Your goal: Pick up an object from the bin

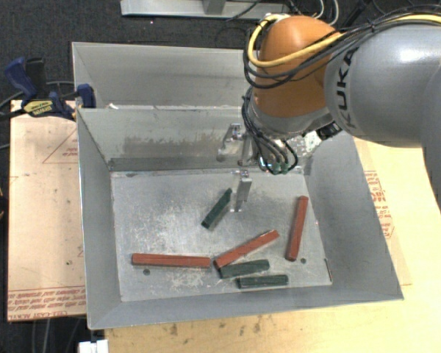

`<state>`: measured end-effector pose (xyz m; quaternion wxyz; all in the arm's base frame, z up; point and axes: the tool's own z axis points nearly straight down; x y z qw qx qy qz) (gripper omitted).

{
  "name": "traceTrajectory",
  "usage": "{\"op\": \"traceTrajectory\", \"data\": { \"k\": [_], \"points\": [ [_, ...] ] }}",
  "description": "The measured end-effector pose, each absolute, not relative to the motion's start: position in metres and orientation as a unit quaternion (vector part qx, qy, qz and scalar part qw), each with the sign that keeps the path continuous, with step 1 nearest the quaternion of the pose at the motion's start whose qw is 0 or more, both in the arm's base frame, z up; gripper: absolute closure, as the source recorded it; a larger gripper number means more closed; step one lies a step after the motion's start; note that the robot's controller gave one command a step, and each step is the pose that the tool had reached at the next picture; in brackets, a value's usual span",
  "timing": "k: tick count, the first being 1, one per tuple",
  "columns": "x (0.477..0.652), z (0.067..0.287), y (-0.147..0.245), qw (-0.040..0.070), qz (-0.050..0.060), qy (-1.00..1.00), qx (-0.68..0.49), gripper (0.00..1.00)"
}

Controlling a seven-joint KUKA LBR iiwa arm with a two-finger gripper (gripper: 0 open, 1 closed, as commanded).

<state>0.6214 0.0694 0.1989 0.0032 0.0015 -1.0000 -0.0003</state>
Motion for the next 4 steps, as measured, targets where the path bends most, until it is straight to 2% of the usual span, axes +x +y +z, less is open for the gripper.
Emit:
{"op": "traceTrajectory", "data": {
  "k": [1,2,3,4],
  "points": [
    [0.623,0.204,0.069,-0.001,-0.001,-1.000,0.001,0.00],
    [0.620,0.173,0.065,-0.004,-0.001,-0.999,0.033,0.00],
    [0.624,0.079,0.042,-0.008,-0.001,-0.996,0.087,1.00],
    [0.624,0.079,0.042,-0.008,-0.001,-0.996,0.087,1.00]
  ]
}}
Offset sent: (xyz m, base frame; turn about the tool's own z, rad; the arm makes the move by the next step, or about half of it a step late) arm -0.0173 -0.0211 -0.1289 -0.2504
